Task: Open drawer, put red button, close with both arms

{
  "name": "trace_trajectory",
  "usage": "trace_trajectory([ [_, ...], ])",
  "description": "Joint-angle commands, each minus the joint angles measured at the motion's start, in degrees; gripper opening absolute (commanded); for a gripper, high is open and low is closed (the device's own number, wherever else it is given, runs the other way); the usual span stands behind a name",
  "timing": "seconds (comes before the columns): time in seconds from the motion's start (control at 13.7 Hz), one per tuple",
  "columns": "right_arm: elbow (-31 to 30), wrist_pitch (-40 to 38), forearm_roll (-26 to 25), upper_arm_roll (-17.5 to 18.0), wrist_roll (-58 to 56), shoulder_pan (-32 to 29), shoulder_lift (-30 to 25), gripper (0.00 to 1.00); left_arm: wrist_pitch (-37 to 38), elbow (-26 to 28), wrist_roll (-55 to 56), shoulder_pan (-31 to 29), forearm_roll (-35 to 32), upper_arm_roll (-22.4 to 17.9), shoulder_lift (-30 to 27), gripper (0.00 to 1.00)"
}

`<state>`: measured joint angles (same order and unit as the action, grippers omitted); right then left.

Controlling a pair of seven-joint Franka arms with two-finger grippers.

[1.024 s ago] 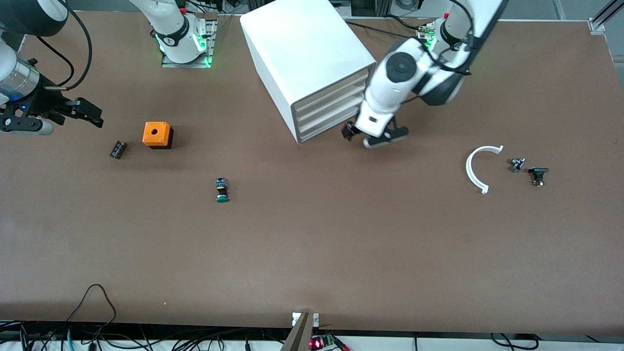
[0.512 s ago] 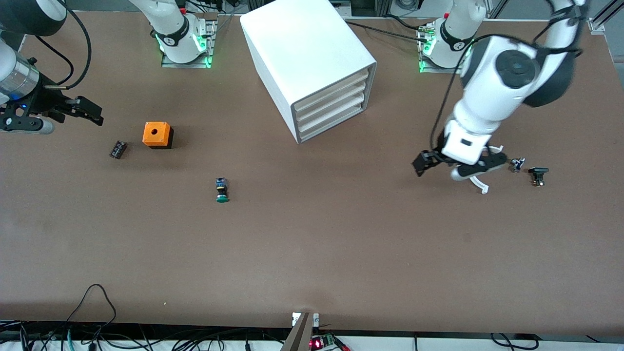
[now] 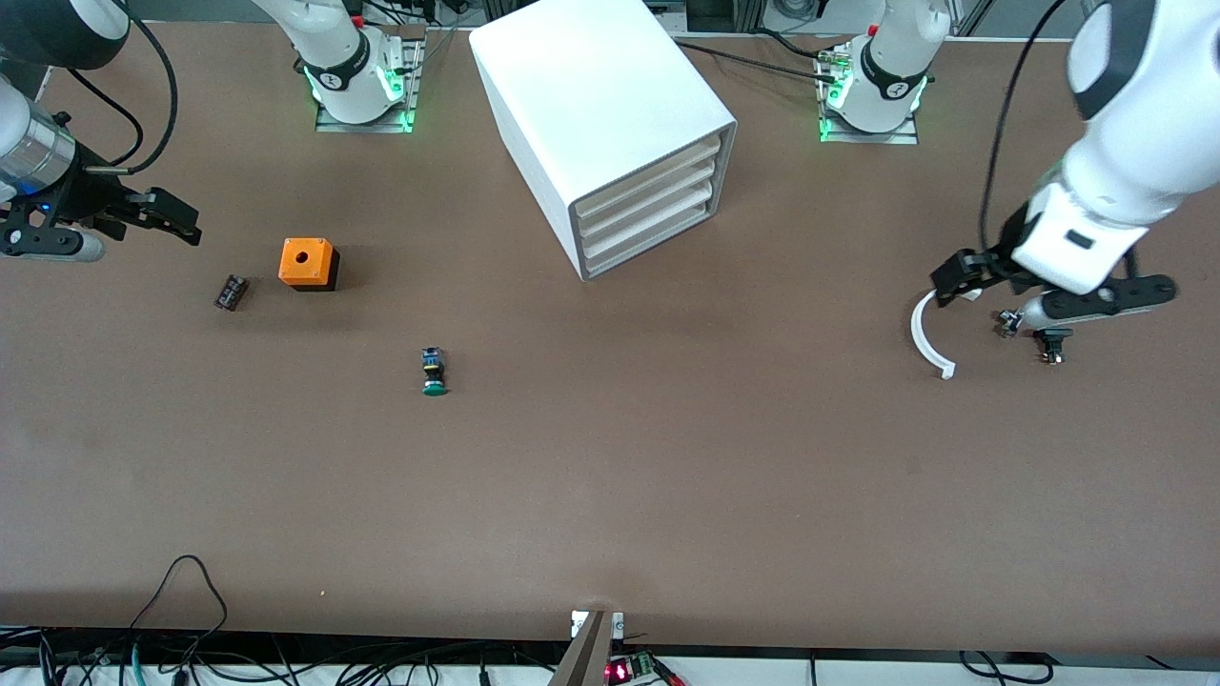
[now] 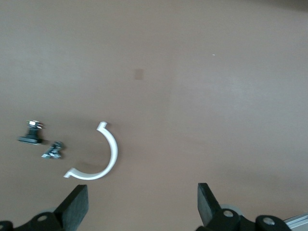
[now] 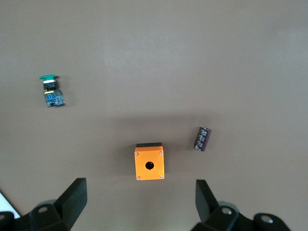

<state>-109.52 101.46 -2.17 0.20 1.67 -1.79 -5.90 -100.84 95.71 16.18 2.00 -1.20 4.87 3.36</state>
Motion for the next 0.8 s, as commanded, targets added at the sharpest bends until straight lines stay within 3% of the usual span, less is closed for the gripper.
trace_trajectory([
  [0.0,0.71,-0.65,-0.02,0.15,-0.35,-0.32,-0.07,1.00,4.24,-2.88,-6.50,-0.24,-0.73,-2.67,-1.16,1.00],
  [0.73,0.71,-0.74,-0.11,0.06,-0.62,-0.41,-0.07,1.00,7.94,-5.35,-8.19,-2.09,0.06,-2.59,-0.64,1.00],
])
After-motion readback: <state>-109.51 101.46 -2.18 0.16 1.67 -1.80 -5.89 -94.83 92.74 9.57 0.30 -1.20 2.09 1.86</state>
